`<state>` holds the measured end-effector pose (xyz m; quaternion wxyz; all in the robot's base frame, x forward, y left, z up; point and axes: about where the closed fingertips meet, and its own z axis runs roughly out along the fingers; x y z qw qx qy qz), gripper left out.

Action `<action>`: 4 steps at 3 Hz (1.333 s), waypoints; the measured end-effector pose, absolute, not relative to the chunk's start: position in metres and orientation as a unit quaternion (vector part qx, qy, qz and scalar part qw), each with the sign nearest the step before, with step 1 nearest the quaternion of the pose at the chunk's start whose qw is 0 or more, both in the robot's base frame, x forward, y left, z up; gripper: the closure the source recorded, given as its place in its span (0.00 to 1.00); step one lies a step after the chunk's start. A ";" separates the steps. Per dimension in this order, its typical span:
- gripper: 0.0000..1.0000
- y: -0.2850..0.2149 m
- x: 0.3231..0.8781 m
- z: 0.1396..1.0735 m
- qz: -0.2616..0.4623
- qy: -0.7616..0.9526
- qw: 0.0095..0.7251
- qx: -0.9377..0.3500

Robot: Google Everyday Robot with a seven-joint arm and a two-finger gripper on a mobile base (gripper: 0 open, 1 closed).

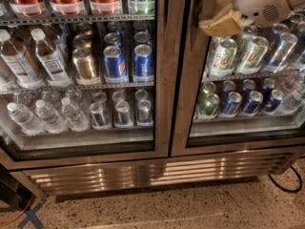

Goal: Open right fridge door

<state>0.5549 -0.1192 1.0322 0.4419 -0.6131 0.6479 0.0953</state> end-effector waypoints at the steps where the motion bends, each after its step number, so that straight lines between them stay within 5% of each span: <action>1: 0.11 -0.119 0.555 1.032 0.095 0.648 0.442 -0.613; 2: 0.00 -0.119 0.555 1.032 0.095 0.648 0.442 -0.613; 4: 0.00 -0.120 0.546 1.032 0.095 0.648 0.442 -0.613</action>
Offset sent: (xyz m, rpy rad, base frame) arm 0.0000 0.0000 0.0000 0.0000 0.0000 0.0000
